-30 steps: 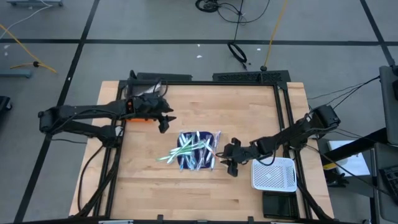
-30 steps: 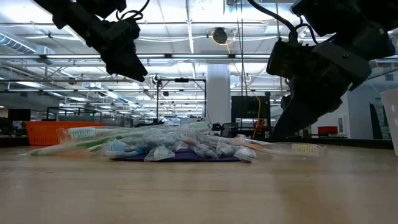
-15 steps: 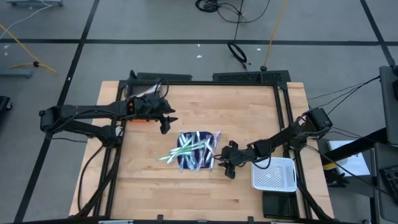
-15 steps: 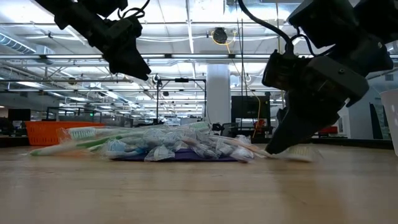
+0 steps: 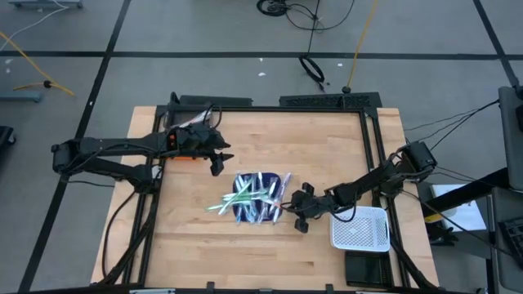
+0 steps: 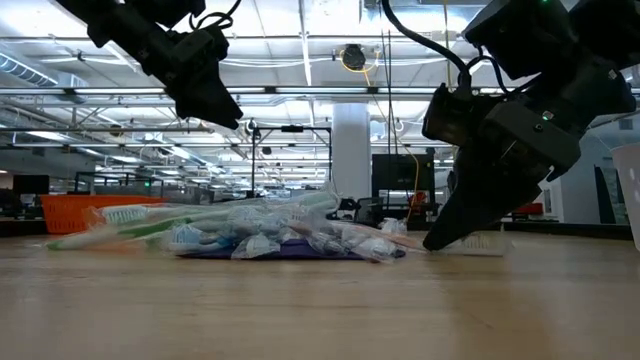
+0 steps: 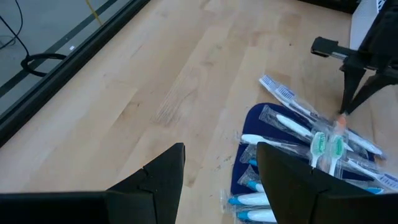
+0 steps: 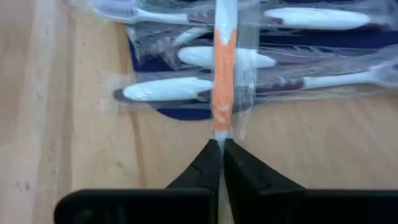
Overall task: Pick & Place Toothbrushes
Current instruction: Put the orange toothbrush into the transparent black bin
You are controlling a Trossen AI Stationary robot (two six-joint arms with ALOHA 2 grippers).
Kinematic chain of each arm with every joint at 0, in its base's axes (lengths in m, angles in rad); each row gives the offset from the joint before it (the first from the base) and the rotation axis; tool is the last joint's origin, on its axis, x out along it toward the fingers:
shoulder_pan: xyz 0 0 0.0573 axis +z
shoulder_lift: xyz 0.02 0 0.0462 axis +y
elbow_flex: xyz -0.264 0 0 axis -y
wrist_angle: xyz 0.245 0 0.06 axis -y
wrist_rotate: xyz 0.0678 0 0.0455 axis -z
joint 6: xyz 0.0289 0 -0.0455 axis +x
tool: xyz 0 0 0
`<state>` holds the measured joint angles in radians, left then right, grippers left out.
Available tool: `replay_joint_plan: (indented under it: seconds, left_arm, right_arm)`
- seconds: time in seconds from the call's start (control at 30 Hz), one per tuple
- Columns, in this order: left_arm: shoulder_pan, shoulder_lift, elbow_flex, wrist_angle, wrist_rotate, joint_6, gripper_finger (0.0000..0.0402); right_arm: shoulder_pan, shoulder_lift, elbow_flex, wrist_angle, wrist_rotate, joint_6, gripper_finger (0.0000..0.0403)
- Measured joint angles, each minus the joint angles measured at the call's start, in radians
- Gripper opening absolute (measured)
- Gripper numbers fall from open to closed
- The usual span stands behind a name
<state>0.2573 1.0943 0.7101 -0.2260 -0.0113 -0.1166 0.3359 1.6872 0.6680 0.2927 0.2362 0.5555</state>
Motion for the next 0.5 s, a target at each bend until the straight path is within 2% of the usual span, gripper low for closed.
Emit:
replay_joint_plan:
  seconds: [0.27, 0.5]
  left_arm:
    - [0.000, 0.000, 0.000, 0.012, 0.000, -0.001, 0.0202]
    - [-0.006, 0.000, 0.000, 0.067, 0.000, -0.002, 0.0202]
  right_arm:
    - [0.000, -0.172, -0.002, -0.104, 0.132, -0.055, 0.0001]
    - [-0.002, -0.306, -0.001, -0.088, 0.244, -0.171, 0.0001]
